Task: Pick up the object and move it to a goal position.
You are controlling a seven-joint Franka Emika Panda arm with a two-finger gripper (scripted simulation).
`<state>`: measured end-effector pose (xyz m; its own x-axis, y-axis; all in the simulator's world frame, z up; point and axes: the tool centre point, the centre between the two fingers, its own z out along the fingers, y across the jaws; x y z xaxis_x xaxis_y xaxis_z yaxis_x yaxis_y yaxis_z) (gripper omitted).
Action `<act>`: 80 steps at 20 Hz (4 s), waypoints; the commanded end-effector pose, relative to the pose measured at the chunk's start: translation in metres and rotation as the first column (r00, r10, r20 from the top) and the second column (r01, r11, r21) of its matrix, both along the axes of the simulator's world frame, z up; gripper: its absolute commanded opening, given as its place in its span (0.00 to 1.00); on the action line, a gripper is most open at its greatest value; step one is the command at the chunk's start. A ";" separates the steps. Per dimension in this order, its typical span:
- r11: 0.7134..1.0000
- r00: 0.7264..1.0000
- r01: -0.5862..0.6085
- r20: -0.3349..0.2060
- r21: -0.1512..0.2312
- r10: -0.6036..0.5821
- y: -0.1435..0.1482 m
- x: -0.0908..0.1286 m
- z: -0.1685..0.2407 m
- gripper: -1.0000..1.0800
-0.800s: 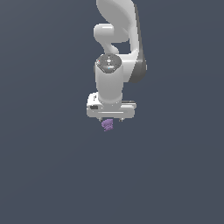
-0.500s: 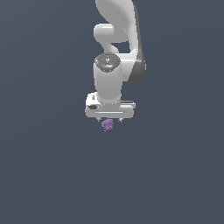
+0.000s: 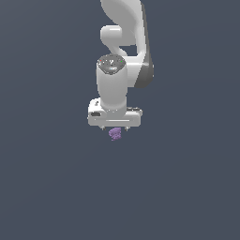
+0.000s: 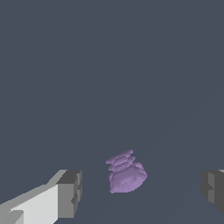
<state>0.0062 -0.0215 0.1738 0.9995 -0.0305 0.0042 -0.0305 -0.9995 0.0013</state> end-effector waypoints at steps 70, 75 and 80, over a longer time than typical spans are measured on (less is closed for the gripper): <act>0.386 0.386 0.923 -0.004 0.001 -0.923 -0.003 -0.067 -0.134 0.96; 0.386 0.386 0.923 -0.004 0.001 -0.923 -0.003 -0.067 -0.141 0.96; 0.386 0.386 0.923 -0.004 0.001 -0.923 -0.003 -0.067 -0.141 0.00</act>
